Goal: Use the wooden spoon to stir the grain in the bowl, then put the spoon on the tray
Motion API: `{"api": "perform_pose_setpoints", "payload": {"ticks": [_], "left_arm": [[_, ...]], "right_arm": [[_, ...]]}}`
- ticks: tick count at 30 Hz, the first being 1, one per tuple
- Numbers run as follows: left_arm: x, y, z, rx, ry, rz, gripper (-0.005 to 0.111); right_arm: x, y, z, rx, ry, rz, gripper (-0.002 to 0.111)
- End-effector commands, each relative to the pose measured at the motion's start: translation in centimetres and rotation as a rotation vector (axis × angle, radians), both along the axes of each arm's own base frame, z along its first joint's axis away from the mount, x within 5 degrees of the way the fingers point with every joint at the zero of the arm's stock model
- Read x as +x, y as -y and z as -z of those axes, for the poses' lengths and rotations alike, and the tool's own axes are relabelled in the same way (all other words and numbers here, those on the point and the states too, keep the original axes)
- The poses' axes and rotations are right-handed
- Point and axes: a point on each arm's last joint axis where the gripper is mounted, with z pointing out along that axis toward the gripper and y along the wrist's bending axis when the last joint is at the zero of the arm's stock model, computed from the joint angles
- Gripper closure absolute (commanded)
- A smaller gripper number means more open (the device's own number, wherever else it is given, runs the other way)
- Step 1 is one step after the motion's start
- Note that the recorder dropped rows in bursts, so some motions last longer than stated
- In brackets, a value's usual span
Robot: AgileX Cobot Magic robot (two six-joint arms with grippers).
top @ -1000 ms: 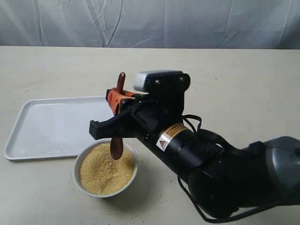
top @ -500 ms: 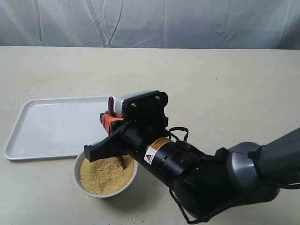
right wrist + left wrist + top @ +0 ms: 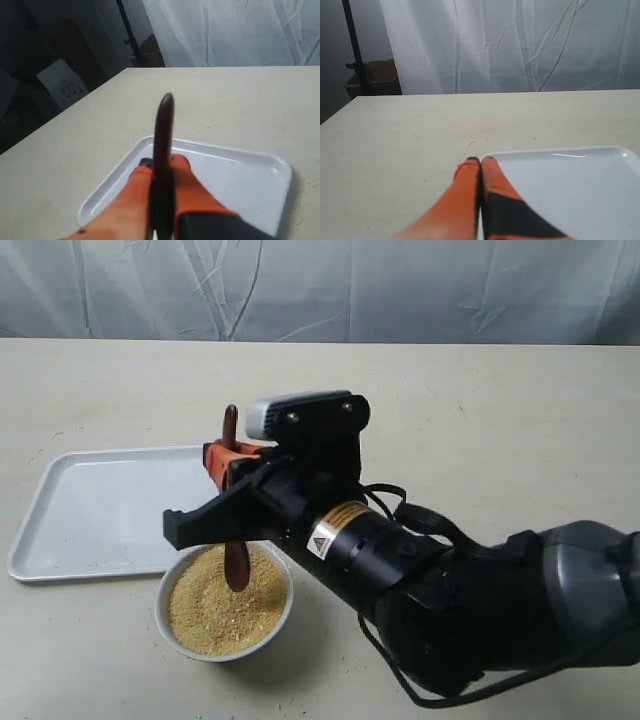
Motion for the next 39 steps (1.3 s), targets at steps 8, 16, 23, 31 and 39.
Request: {"api": "perform_pose_setpoints", "payload": {"ticks": [8,16,23,31,39], "left_arm": [[0.0,0.0,0.1,-0.006,0.005,-0.001,0.106],[0.0,0.0,0.1,-0.006,0.005,-0.001,0.106],[0.0,0.0,0.1,-0.006,0.005,-0.001,0.106],[0.0,0.0,0.1,-0.006,0.005,-0.001,0.106],[0.0,0.0,0.1,-0.006,0.003,-0.001,0.106]], "right_arm": [[0.3,-4.2,0.2,-0.082,-0.062,-0.108,0.109],[0.4,-4.5,3.7,-0.184,-0.136,-0.108,0.109],[0.7,-3.6,1.0,-0.191,-0.082,-0.042,0.109],[0.8,-2.5,-2.3,-0.199,0.011,0.004,0.109],[1.5,-2.1,-0.5,-0.294,0.015,0.091,0.109]]}}
